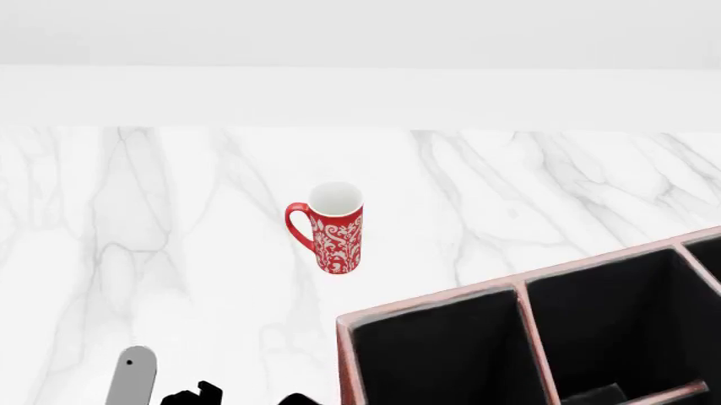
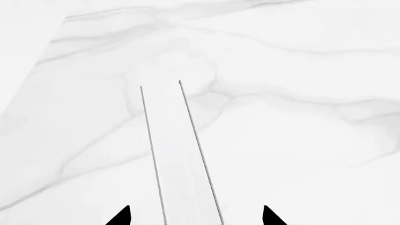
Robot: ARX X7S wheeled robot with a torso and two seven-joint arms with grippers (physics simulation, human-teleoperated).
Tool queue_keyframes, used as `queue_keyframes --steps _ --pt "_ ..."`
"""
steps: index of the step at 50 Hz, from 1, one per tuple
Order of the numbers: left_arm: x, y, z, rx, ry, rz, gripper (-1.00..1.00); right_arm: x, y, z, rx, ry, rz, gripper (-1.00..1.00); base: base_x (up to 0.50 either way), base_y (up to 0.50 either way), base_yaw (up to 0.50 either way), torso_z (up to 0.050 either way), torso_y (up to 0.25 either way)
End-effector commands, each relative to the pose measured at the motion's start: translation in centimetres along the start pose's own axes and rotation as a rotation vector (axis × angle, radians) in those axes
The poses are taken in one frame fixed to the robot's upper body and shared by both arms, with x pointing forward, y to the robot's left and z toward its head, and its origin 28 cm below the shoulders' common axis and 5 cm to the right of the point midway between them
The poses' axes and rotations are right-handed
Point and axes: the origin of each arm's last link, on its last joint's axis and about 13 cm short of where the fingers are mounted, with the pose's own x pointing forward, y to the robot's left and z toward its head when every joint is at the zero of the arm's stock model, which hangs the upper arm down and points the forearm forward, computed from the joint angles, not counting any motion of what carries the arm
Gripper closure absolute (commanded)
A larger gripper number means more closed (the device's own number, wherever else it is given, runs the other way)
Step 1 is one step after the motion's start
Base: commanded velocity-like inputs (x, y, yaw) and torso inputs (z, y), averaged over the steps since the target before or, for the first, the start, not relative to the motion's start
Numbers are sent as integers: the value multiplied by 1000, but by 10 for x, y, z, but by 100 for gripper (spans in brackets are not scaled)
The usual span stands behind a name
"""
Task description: Pick up the book and place it in the right compartment of the caddy.
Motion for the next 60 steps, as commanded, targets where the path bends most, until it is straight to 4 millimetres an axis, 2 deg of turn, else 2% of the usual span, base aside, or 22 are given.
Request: queue_keyframes --steps 1,23,24,43,48,52,53,60 --pt "0 0 0 1 -1 -1 -100 6 0 -8 14 22 24 -100 0 0 0 0 0" --pt "0 -3 -4 6 4 -9 -100 15 4 -17 -6 32 37 -100 0 0 0 0 0" --pt "0 -3 -4 5 5 -9 -100 14 4 -16 -4 33 37 100 0 0 0 0 0" --pt "0 -3 -4 6 6 -13 -100 11 2 -13 -17 2 8 100 0 0 0 0 0" --pt "0 -2 -3 5 3 -10 -100 0 0 2 -36 -47 -47 100 0 0 0 0 0" --pt "0 -2 -3 5 3 -10 -100 0 0 2 -36 -47 -47 100 0 0 0 0 0" --pt "0 -3 -5 4 6 -13 -100 -12 1 19 -53 -91 -76 100 0 0 0 0 0" --pt "0 -2 -5 4 6 -12 -100 -24 1 32 -74 -113 -118 100 0 0 0 0 0"
